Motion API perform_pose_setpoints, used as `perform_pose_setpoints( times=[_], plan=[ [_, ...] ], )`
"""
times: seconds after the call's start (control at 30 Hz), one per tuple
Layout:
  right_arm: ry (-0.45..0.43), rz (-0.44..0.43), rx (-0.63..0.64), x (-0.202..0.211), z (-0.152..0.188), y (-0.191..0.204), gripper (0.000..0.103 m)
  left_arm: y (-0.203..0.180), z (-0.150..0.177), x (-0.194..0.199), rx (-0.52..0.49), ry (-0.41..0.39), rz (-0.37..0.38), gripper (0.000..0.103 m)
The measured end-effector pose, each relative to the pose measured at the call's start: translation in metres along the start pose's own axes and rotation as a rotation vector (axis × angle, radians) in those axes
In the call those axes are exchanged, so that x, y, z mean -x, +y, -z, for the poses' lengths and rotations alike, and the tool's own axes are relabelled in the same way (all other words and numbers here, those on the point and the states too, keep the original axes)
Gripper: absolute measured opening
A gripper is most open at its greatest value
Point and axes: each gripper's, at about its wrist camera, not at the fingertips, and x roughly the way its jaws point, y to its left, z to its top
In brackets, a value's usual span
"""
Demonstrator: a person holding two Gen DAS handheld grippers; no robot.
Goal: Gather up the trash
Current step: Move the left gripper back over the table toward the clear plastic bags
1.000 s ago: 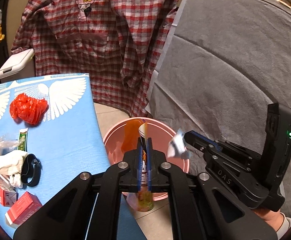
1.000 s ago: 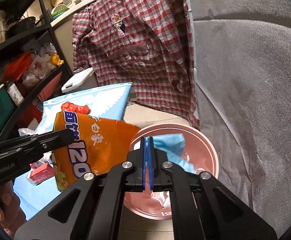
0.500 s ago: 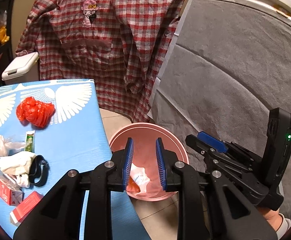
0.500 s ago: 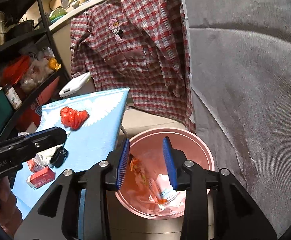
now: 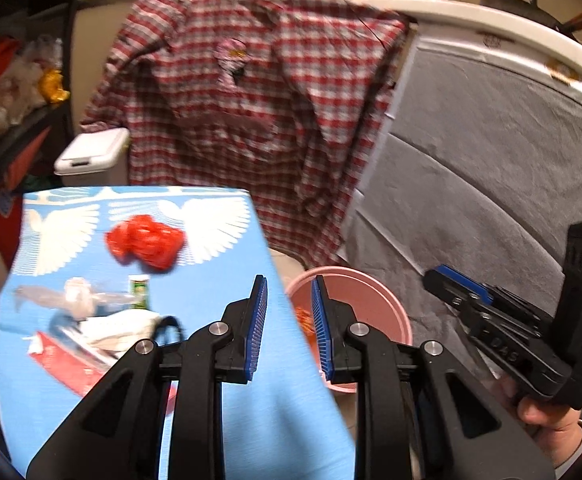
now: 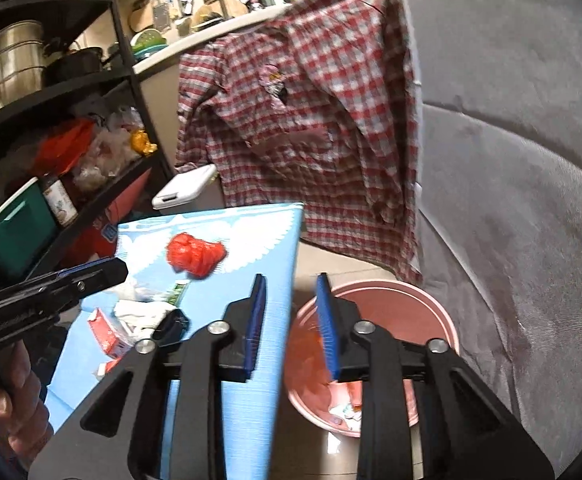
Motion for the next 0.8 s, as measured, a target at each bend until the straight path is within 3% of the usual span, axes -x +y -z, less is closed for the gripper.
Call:
perform_pose_setpoints(
  times=[0.17,0.27,0.8],
  plan=[
    [-0.012,0.006,0.055,0.004,-0.001,0.022,0.015,0.022,-0.006,0.023,0.023,-0.064,-0.099,0.022],
    [-0.012,0.021,0.071,0.003,0.000,0.029,0.015,0.039,-0.009,0.033,0.074,-0.088,-0.113,0.022],
    [0.036,0.005,0.131,-0.028,0.012,0.060,0.005,0.101,-0.005,0.026,0.095,-0.078,-0.235,0.022]
  ],
)
